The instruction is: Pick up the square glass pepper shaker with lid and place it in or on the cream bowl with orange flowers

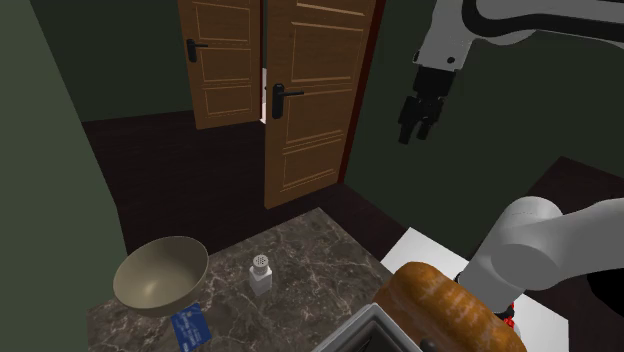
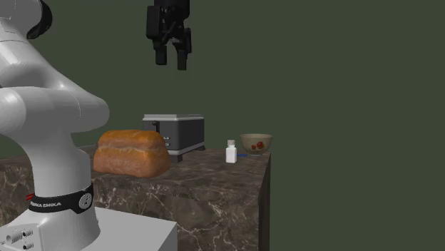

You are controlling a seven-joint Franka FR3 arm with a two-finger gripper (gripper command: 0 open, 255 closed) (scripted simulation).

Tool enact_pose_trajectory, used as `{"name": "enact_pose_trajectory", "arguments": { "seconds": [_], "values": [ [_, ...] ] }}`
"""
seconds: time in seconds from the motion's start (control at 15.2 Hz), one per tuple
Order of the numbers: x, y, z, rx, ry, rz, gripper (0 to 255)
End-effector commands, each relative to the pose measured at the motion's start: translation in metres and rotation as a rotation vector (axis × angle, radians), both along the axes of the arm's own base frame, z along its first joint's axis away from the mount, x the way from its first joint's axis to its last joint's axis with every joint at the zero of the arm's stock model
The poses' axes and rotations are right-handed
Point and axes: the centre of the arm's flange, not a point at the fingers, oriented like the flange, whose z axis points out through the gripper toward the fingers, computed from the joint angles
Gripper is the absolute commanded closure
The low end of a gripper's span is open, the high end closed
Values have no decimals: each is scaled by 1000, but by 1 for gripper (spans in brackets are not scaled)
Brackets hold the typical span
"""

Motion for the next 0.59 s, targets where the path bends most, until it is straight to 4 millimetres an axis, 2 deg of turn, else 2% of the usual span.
{"name": "enact_pose_trajectory", "arguments": {
  "seconds": [0.0,0.53],
  "values": [
    [0,0,0,0,0,0,0],
    [29,89,-51,-2,11,38,0]
  ]
}}
